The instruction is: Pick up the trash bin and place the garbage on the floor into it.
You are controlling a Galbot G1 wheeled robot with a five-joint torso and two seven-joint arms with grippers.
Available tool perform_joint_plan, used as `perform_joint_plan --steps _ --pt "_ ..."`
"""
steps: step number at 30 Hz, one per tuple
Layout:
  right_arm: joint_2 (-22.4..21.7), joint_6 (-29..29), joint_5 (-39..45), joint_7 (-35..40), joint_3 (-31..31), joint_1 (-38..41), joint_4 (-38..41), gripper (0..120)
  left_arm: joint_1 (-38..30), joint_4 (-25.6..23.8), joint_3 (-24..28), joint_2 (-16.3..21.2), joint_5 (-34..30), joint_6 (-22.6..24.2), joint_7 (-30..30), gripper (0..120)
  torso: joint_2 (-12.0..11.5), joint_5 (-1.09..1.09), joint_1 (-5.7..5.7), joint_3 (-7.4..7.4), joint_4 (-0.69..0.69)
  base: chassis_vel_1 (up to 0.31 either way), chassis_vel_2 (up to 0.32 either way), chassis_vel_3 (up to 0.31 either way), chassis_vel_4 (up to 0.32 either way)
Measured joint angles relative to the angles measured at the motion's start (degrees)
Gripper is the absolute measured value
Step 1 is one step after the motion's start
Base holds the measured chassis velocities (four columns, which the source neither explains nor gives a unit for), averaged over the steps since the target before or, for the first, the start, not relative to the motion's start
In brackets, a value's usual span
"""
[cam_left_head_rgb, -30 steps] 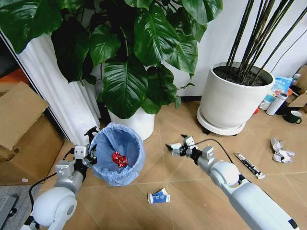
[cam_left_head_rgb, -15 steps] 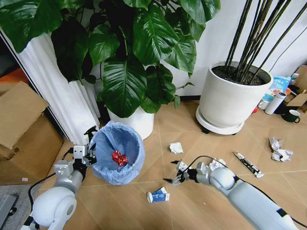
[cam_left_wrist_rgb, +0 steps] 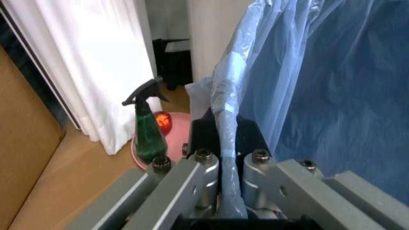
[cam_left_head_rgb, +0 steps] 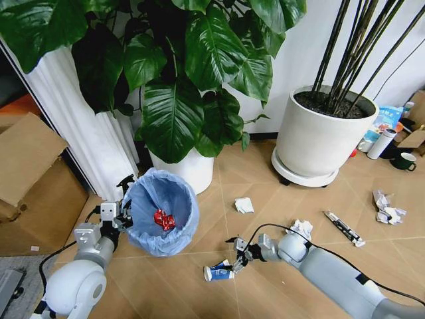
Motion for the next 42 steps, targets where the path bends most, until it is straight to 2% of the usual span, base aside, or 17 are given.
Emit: perform_joint_plan --steps 8,21,25,27,29,31,34,35,38,39,42 --pt "2.6 1.5 -1.1 -0.1 -1.9 0.9 -5.0 100 -0.3 0.3 0.3 -0.2 0.0 0.0 0.0 0 0.0 0.02 0.00 0.00 -0.01 0.000 0.000 0.000 0.000" --pt "7.8 2.4 -3.4 0.4 -1.0 0.4 -10.0 99 0.0 0.0 0.2 0.0 0.1 0.0 0.0 0 0.0 0.00 0.00 0.00 0.00 0.000 0.000 0.000 0.000" --pt "8.2 2.6 -3.8 0.5 -0.9 0.1 -11.1 87 0.0 -0.2 0.2 0.0 0.1 0.0 0.0 0 0.0 -0.01 0.00 0.00 0.00 0.000 0.000 0.000 0.000" --pt "8.2 2.6 -3.8 0.5 -0.9 0.1 -11.1 87 0.0 -0.2 0.2 0.0 0.1 0.0 0.0 0 0.0 -0.01 0.00 0.00 0.00 0.000 0.000 0.000 0.000" --pt "8.0 2.9 -4.4 0.5 -0.6 -0.5 -11.4 74 0.0 -0.2 0.1 0.0 0.1 0.0 0.0 0 0.0 0.01 0.00 0.00 -0.01 0.000 0.000 0.000 0.000" --pt "8.0 2.9 -4.5 0.6 -0.5 -0.6 -11.5 70 0.0 -0.2 0.1 0.0 0.1 0.0 0.0 0 0.0 0.00 0.00 0.00 -0.01 0.000 0.000 0.000 0.000" --pt "8.3 3.7 -5.1 1.4 -0.1 -1.4 -11.9 55 0.0 -0.2 0.1 0.0 0.1 0.0 0.0 0 0.0 0.01 0.00 0.00 -0.01 0.000 0.000 0.000 0.000" --pt "8.3 3.7 -5.1 1.4 -0.1 -1.4 -11.9 55 0.0 -0.2 0.1 0.0 0.1 0.0 0.0 0 0.0 0.01 0.00 0.00 -0.01 0.000 0.000 0.000 0.000" --pt "8.5 3.9 -5.1 1.8 0.4 -2.0 -11.9 41 0.0 -0.2 0.2 0.0 0.1 0.0 0.0 0 0.0 0.01 0.00 0.00 -0.01 0.000 0.000 0.000 0.000" --pt "8.5 3.9 -5.1 1.8 0.4 -2.0 -11.9 41 0.0 -0.2 0.2 0.0 0.1 0.0 0.0 0 0.0 0.01 0.00 0.00 -0.01 0.000 0.000 0.000 0.000" --pt "8.5 3.9 -5.2 2.1 0.8 -2.4 -11.8 29 0.0 -0.2 0.3 0.1 -0.1 0.1 0.0 0 0.0 0.00 0.00 -0.01 -0.01 0.000 0.000 0.000 0.000"
